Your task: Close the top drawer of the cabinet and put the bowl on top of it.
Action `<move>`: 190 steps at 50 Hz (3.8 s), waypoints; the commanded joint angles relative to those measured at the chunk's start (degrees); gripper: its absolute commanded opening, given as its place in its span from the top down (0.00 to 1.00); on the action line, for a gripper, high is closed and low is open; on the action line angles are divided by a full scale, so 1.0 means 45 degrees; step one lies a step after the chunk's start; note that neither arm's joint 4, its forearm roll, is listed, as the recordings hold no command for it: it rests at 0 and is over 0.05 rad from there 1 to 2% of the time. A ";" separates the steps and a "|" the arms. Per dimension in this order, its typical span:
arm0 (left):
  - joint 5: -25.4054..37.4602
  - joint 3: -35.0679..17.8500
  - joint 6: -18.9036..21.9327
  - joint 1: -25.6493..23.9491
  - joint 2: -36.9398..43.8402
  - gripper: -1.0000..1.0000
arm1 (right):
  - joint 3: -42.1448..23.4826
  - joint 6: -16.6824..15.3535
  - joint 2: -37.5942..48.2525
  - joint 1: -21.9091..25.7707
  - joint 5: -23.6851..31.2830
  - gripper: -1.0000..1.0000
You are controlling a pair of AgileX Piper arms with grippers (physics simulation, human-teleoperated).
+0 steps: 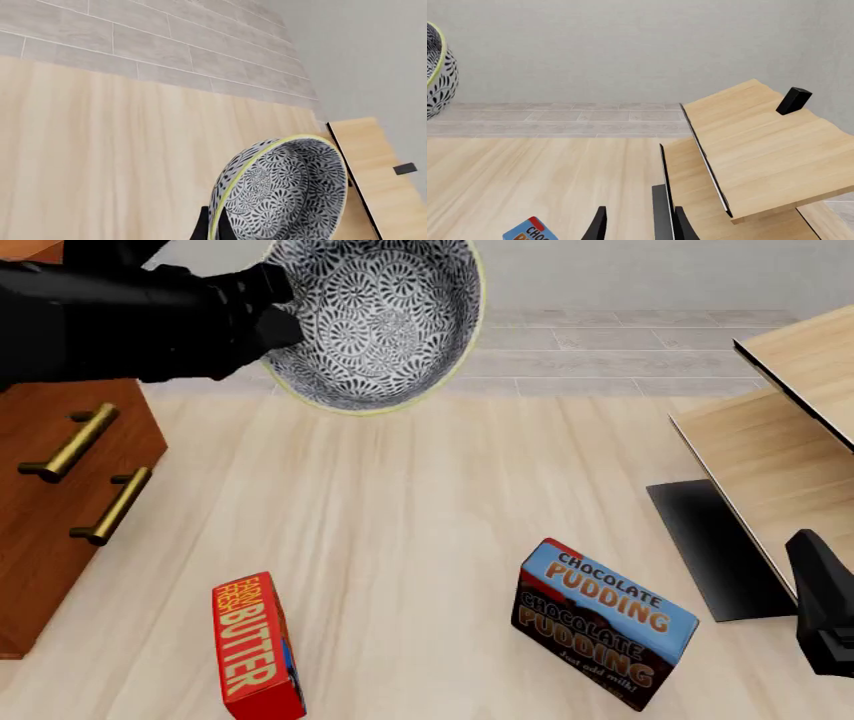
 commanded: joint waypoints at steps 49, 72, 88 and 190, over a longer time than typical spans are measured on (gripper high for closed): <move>0.6078 -0.2964 -0.0078 0.1694 -0.4697 1.00 | 0.0006 0.0000 -0.0095 0.0001 0.0079 0.00; 0.7085 -0.4914 0.0311 0.3326 -0.4212 1.00 | 0.0006 -0.0002 -0.0089 -0.0002 0.0077 0.00; 0.7893 -0.6140 0.0452 0.4565 -0.4029 1.00 | 0.0006 -0.0003 -0.0091 -0.0001 0.0077 0.00; 0.5019 -0.3743 -0.0862 1.1448 -0.3368 1.00 | 0.0006 0.0001 -0.0091 -0.0002 0.0078 0.00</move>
